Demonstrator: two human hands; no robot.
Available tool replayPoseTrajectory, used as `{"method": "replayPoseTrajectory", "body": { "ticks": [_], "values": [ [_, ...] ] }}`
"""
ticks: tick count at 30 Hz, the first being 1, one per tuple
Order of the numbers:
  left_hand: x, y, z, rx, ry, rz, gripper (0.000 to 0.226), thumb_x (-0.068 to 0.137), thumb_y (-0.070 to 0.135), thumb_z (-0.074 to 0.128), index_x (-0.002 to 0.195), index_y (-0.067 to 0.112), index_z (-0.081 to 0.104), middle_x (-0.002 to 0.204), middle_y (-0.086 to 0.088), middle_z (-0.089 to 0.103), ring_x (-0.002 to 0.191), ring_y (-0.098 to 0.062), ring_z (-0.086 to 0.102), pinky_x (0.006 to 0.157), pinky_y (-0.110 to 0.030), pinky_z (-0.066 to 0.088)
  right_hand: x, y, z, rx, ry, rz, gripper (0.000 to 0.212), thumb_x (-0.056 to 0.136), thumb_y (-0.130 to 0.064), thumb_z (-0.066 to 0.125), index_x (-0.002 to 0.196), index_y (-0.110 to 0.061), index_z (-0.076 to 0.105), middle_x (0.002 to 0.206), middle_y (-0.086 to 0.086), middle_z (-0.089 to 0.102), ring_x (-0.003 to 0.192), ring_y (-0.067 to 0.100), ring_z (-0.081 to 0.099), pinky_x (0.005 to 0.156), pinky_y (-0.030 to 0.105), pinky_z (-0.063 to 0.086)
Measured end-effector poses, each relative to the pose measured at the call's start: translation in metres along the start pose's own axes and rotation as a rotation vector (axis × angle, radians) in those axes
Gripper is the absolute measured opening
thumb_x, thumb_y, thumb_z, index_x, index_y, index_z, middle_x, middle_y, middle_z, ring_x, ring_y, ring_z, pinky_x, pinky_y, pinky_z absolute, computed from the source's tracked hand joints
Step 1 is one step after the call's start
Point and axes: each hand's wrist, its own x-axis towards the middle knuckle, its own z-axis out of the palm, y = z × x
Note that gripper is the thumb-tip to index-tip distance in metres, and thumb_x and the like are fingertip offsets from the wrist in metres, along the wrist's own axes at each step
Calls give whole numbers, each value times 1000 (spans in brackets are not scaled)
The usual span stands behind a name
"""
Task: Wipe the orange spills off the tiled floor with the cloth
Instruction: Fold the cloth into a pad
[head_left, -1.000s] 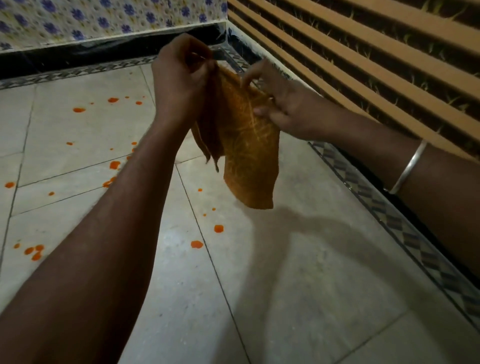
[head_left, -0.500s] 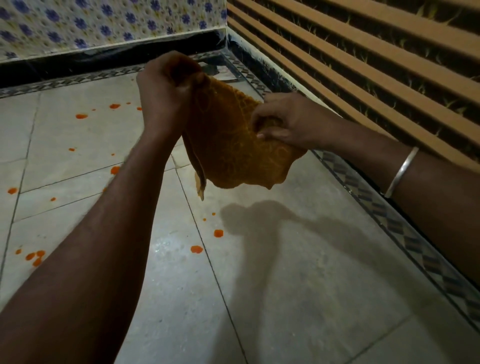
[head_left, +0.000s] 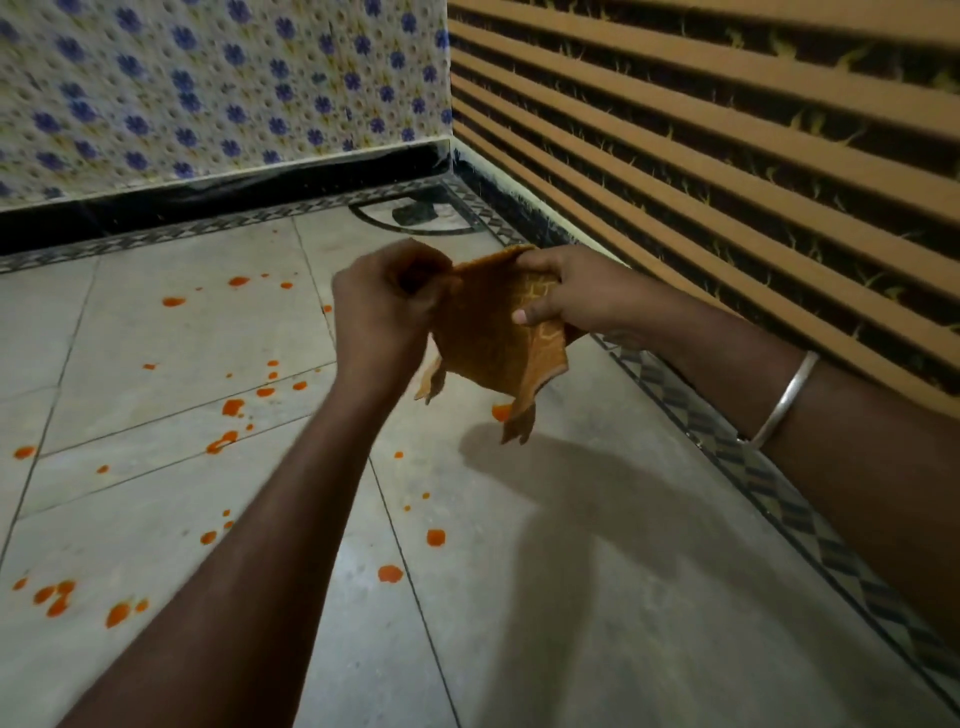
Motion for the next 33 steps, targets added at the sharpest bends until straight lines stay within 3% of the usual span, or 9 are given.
{"method": "replayPoseTrajectory", "body": {
  "ticks": [3,6,11,18,22,26,30,33],
  "values": [
    [-13,11,14,-28,-23,19,18,92,9,76,100,25,76,92,11,75,88,-3,72,80,-18,60,1,-9,0,70,119,41,41,94,-3,65,134,-15,62,100,2,70,73,9,73,52,14,53],
    [-24,21,24,-66,-42,47,15,92,10,75,102,21,78,91,12,75,87,-1,72,79,-12,56,2,-17,1,117,152,84,19,96,-2,62,112,-9,70,101,11,72,86,20,74,61,22,60],
    [-35,31,35,-112,-40,73,17,93,9,76,108,14,80,97,5,78,89,-3,72,82,-18,59,4,-20,7,132,183,112,15,97,-2,56,108,0,67,105,20,69,93,32,72,74,38,65],
    [-42,41,40,-174,-13,37,23,93,9,76,115,12,76,104,3,78,96,-3,73,89,-22,60,-1,-30,7,277,238,176,20,102,-12,43,92,-9,60,83,10,60,80,25,67,62,34,61],
    [-48,46,42,-221,-6,26,28,92,11,78,118,14,68,102,5,76,94,0,73,86,-16,59,-3,-35,9,305,197,149,28,103,-39,50,106,-14,63,96,6,66,88,23,67,77,40,59],
    [-50,46,43,-248,-61,41,34,90,16,80,119,14,63,106,3,76,97,-3,74,86,-25,62,-1,-35,8,81,205,54,45,102,-14,54,146,-25,51,126,2,62,106,20,63,88,38,59],
    [-28,29,21,-373,-34,-34,58,88,32,83,133,17,50,124,0,67,111,-8,69,92,-34,62,-16,-48,-13,16,107,-56,33,101,-5,50,122,-27,63,107,-1,65,95,18,67,72,32,60],
    [-3,3,4,-302,-188,-142,94,77,44,90,151,30,34,153,2,47,134,-11,50,108,-37,48,-23,-60,-32,-156,-99,-160,47,99,-3,54,129,-39,59,115,-7,60,105,14,60,80,33,56]
  ]
}}
